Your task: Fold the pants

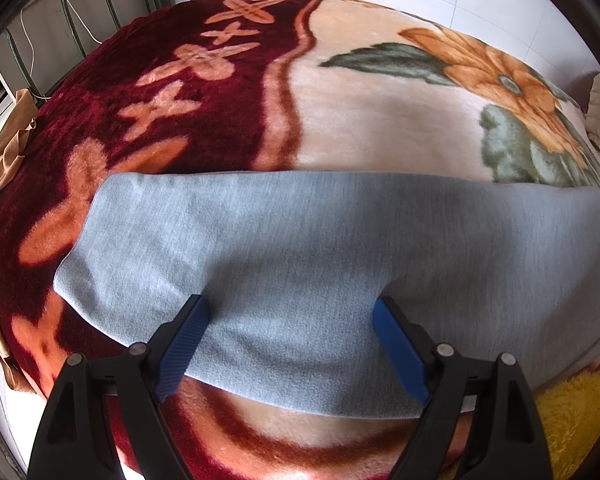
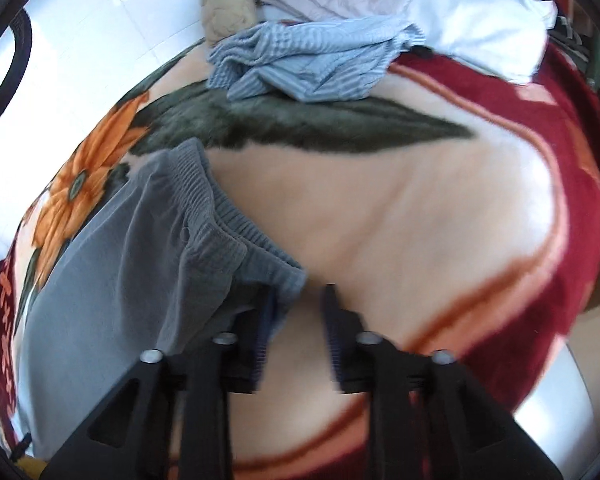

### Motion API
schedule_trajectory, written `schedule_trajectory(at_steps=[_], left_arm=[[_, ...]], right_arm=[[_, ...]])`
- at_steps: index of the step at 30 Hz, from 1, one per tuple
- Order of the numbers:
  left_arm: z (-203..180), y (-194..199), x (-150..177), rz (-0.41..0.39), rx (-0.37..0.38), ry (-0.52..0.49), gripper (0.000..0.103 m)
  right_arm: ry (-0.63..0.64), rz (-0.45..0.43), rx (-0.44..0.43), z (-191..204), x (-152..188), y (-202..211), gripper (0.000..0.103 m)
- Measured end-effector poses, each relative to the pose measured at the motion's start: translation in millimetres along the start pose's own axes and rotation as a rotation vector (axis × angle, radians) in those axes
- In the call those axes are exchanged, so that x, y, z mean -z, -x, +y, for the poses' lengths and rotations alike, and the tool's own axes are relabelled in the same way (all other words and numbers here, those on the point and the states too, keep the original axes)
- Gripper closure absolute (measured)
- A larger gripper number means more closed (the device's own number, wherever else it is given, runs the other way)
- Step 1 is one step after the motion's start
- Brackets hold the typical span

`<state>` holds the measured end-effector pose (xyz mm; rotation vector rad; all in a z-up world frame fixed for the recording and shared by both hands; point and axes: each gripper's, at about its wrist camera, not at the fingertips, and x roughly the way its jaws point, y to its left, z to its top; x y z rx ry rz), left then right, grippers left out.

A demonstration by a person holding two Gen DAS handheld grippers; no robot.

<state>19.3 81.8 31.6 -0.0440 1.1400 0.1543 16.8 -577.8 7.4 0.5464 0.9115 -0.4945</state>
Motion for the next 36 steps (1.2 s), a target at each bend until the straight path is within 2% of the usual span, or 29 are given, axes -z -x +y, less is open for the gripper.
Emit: schedule_trajectory(at_steps=[3,5,6,7,9,14,15,16,18,19,21,24,27,32,36], left_arm=[[0,0,0,-0.002,-0.001,-0.001,0.015],[0,0,0,-0.001,0.001,0.002,0.015],[1,-1,0,-0.001,0.001,0.003,0.015],[1,0,0,-0.002,0.000,0.000,0.015],[1,0,1,-0.004,0.001,0.001,0.015],[1,0,1,-0.006,0.004,0.002,0.015],[1,1,1,-0.005,0.004,0.002,0.015],[1,1,1,-0.006,0.005,0.003,0.015],[0,1,1,-0.007,0.008,0.001,0.015],[0,1,0,-0.009,0.010,-0.002,0.015],[0,0,0,-0.011,0.013,-0.009,0.015],[0,1,1,-0.016,0.017,-0.015,0.015],[1,1,3,-0.019,0.019,-0.018,0.015],[0,2,3,-0.019,0.021,-0.025,0.015],[0,4,4,-0.016,0.030,-0.039,0.015]], right_arm=[[0.020,-0.066,0.033,4,6,27,0.069],[0.035,-0.108,0.011,12,10,46,0.067],[0.035,-0.112,-0.014,15,11,50,0.062],[0.032,-0.102,-0.050,20,11,50,0.057],[0.020,-0.067,-0.109,24,13,45,0.056],[-0.054,0.017,-0.171,35,15,10,0.057],[-0.067,0.027,-0.183,36,15,6,0.059],[-0.081,0.034,-0.201,37,15,3,0.076],[-0.091,0.043,-0.214,38,16,3,0.099],[-0.113,0.021,-0.236,36,18,10,0.100],[-0.104,-0.014,-0.247,34,19,27,0.100],[-0.074,-0.011,-0.203,30,23,38,0.100],[-0.062,0.028,-0.162,20,28,26,0.100],[-0.089,0.079,-0.155,13,35,-9,0.100],[-0.109,0.060,-0.121,16,38,7,0.083]])
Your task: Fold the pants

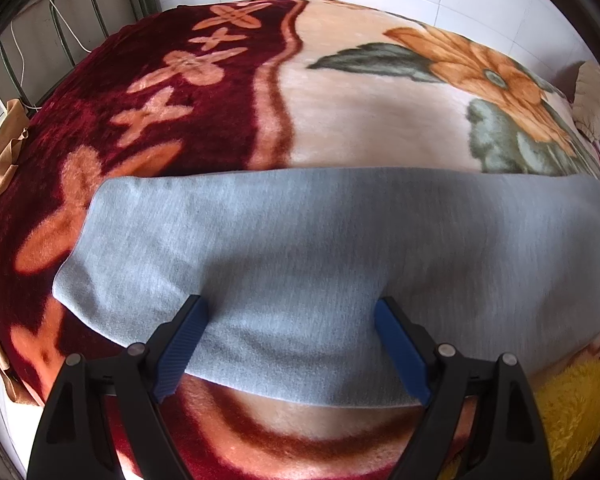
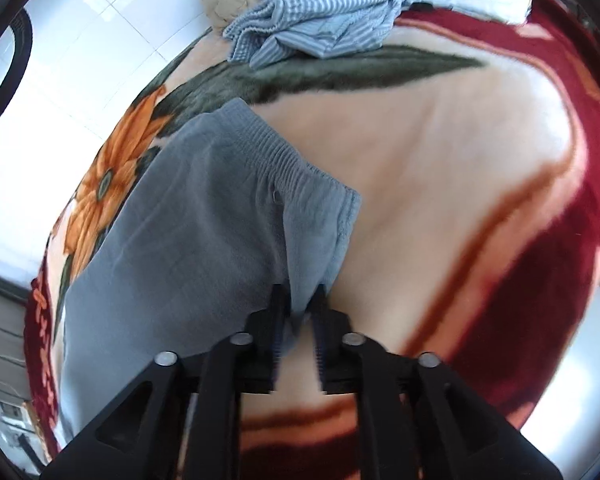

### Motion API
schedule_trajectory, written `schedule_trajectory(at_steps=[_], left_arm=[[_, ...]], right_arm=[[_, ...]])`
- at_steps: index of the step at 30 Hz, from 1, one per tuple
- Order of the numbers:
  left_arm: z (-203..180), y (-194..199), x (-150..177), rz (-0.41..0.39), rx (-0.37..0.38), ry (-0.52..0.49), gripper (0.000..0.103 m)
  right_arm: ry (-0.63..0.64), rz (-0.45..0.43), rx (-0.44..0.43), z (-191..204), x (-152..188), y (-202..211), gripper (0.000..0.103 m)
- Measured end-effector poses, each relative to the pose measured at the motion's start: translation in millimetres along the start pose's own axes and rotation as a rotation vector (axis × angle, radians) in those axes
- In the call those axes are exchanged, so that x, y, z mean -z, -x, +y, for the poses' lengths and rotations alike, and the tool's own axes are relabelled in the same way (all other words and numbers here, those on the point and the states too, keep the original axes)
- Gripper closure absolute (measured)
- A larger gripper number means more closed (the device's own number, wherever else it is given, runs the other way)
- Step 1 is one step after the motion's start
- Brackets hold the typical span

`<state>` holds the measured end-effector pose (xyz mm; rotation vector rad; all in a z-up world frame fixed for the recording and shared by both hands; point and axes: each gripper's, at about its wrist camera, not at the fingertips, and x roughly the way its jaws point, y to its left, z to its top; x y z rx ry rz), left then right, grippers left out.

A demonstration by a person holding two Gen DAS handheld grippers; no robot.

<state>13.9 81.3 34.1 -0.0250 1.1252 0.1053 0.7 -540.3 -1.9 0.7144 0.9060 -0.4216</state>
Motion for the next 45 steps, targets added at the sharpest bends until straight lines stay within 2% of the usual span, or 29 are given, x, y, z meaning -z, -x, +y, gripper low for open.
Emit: schedule_trajectory(at_steps=[2,6,12,16,18,23,27,35,38,45], left_arm=[[1,2,1,0.001,0.005,-0.004,0.015],[4,8,8,0.005,0.007,-0.022,0.015],[17,26,17,-0.004,0.003,-0.039,0.015],[35,44,17,-0.034,0.045,0.011,0.015],[42,55,17,-0.052,0.070,0.029,0.015],[49,71,15,-0.102,0.065,-0.005,0.015],[53,70,12,-0.111,0.078,-0.009,0.015],[62,46,2,-0.067,0.124,-0.003,0.015],[69,31,0,-0.038,0.115,-0.005,0.015],[75,4,2,-0.006,0.080,0.000,0.015]], right_arm=[[0.009,-0.032,0.029,6,7,15,0.080],[0.033,-0.075,0.032,20,26,41,0.074],[0.170,-0.058,-0.080,77,62,65,0.073],[0.261,-0.034,-0.149,112,91,77,0.073],[0.286,-0.008,-0.193,130,111,80,0.073],[0.299,0.068,-0.275,157,146,73,0.073],[0.271,0.119,-0.268,167,160,58,0.073],[0.197,0.183,-0.216,174,169,33,0.073],[0.206,0.185,-0.179,176,170,27,0.073],[0.153,0.199,-0.183,168,162,9,0.073]])
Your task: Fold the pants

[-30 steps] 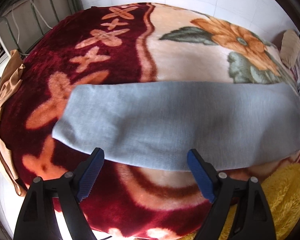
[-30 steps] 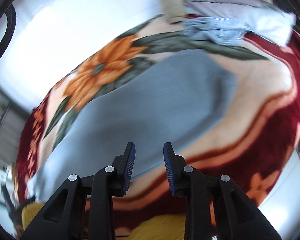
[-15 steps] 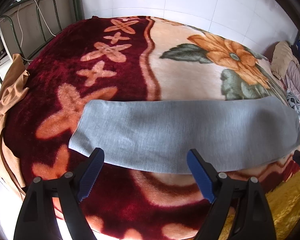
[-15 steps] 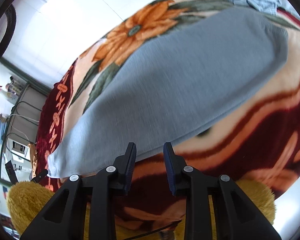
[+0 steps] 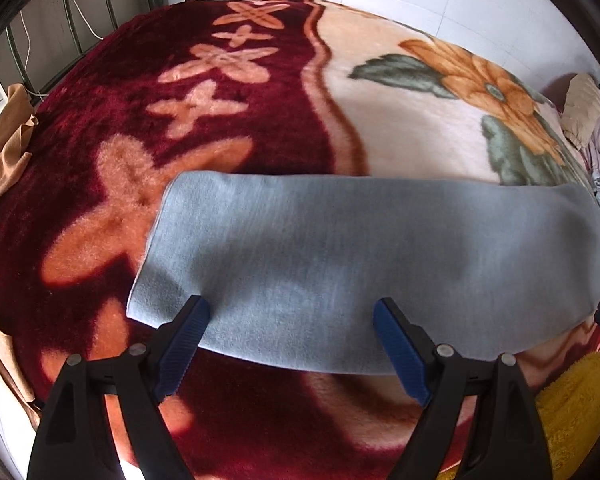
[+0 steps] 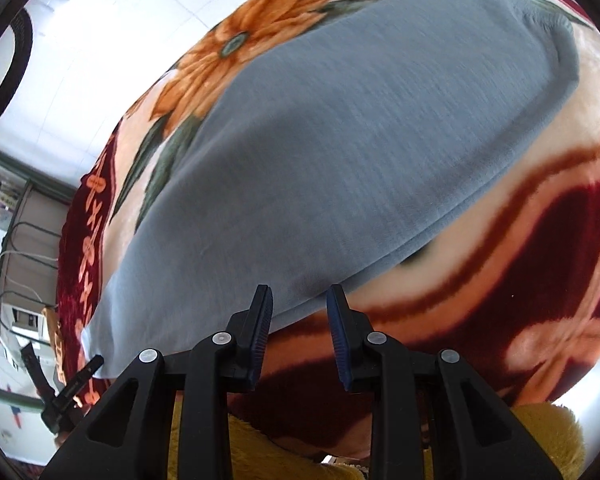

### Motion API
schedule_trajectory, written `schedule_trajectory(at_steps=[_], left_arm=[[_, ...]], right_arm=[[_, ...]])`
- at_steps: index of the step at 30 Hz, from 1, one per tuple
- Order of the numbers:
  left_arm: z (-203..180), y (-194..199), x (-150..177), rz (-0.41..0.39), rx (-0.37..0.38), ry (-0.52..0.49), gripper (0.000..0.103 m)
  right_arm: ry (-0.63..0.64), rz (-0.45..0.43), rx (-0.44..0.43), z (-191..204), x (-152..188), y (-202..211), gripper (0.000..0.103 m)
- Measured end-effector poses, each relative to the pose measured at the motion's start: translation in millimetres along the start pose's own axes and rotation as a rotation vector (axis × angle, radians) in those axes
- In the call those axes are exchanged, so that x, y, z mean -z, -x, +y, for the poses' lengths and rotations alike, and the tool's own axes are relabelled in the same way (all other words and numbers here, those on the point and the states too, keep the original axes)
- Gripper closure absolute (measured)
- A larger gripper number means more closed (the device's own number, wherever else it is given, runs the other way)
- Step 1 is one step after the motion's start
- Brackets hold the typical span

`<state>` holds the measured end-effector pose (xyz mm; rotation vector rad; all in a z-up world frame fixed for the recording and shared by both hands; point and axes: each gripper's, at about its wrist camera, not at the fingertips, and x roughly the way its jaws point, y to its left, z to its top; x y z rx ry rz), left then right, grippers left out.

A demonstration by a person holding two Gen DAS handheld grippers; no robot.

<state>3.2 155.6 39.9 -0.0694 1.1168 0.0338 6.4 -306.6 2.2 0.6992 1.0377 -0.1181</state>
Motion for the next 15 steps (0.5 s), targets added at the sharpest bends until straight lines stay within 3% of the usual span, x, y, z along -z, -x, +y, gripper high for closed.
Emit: schedule_trajectory(at_steps=[5,15], left_arm=[[-1,-3,2,-0.021,-0.021,0.025,0.015],[0,-5,3,-0.031,-0.026,0.047,0.014]], right_arm=[[-0.039,0.031,-0.024,-14,-7,-15,0.073],[-0.066,0.003,-0.093,-18,-14,-15,0.073]])
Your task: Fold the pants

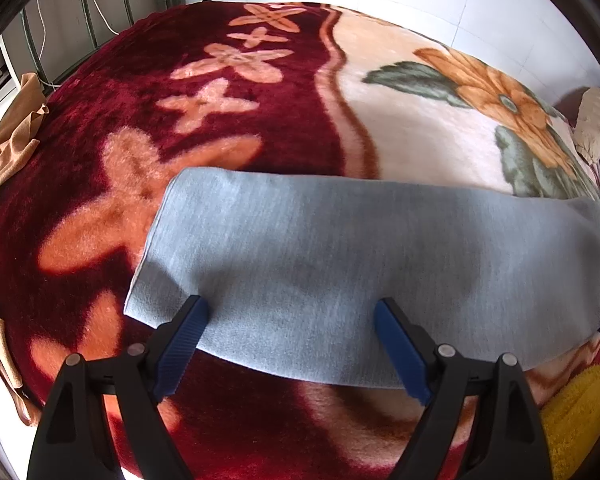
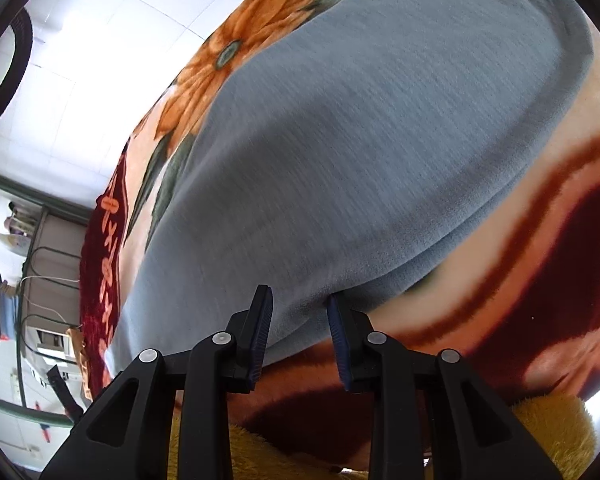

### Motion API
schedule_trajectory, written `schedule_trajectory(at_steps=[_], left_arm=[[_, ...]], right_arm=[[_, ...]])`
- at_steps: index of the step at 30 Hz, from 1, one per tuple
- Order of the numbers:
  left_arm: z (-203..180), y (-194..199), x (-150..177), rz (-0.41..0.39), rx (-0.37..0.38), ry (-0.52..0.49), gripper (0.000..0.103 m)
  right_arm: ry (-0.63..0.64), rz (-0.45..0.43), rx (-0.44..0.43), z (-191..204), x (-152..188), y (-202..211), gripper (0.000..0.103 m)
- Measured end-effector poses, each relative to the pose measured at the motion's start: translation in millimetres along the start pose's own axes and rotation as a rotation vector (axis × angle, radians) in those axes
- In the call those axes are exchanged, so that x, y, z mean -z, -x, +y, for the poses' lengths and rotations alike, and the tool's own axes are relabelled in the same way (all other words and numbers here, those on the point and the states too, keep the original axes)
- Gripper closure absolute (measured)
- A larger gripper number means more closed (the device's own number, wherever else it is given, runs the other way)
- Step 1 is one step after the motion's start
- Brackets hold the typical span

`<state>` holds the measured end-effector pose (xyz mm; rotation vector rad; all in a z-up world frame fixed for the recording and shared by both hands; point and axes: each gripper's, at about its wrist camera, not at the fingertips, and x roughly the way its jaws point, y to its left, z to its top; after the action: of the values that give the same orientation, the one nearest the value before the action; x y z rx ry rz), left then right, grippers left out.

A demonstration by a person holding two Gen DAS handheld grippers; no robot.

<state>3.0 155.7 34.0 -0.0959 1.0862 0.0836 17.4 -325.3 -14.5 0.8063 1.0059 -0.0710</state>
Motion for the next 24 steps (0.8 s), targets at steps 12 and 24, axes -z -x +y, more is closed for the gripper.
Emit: schedule_trajectory(at_steps=[12,24], left_arm=[[2,-2,-1,0.001,0.016,0.002,0.013],[13,7,1,-0.002,-0.001,0.005,0.014]], right_arm=[[0.018,-0.065,0.022,3,10,18,0.100],[0.124,-0.010,0.147,0,18,-1,0.094]])
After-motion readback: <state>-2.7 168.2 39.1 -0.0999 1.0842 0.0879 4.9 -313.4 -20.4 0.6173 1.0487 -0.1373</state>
